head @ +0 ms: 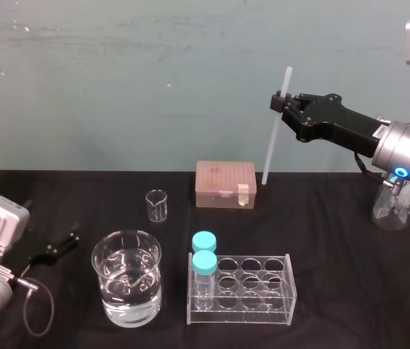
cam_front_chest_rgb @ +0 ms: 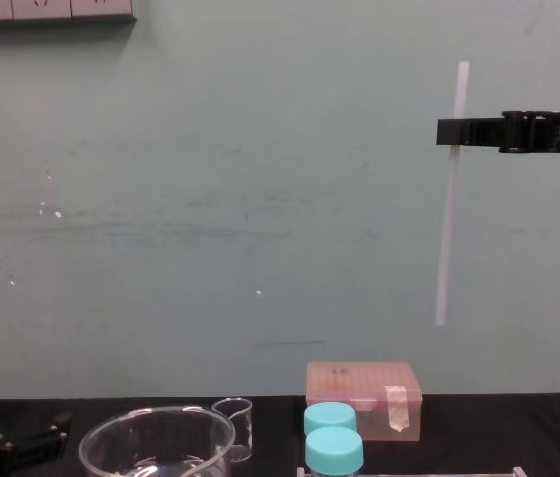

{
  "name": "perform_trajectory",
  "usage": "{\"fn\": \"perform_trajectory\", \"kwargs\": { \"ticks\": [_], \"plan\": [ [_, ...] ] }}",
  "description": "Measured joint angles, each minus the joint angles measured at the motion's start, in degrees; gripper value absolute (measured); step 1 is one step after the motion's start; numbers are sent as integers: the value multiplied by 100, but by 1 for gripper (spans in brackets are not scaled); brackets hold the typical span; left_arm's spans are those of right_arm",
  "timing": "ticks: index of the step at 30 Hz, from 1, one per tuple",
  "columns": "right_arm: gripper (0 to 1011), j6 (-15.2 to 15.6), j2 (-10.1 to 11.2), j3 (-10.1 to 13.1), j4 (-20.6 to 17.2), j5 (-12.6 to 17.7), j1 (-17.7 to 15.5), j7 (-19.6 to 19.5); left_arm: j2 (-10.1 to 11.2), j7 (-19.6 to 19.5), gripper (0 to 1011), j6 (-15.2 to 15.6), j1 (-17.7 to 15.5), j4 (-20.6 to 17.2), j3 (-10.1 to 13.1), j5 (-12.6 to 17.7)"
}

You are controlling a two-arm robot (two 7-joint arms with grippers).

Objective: Pick up the stirring rod with one hand, then place it down.

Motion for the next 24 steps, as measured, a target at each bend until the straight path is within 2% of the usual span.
{"fn": "perform_trajectory", "kwargs": {
  "ticks": [20, 24],
  "plan": [
    [71, -5, 2, 0, 4, 6, 0, 7, 0, 0, 1005, 0, 0, 0, 0, 0],
    [71, -46, 104, 58, 63, 184, 38, 270, 0, 0, 1005, 0, 0, 0, 0, 0]
  ]
}}
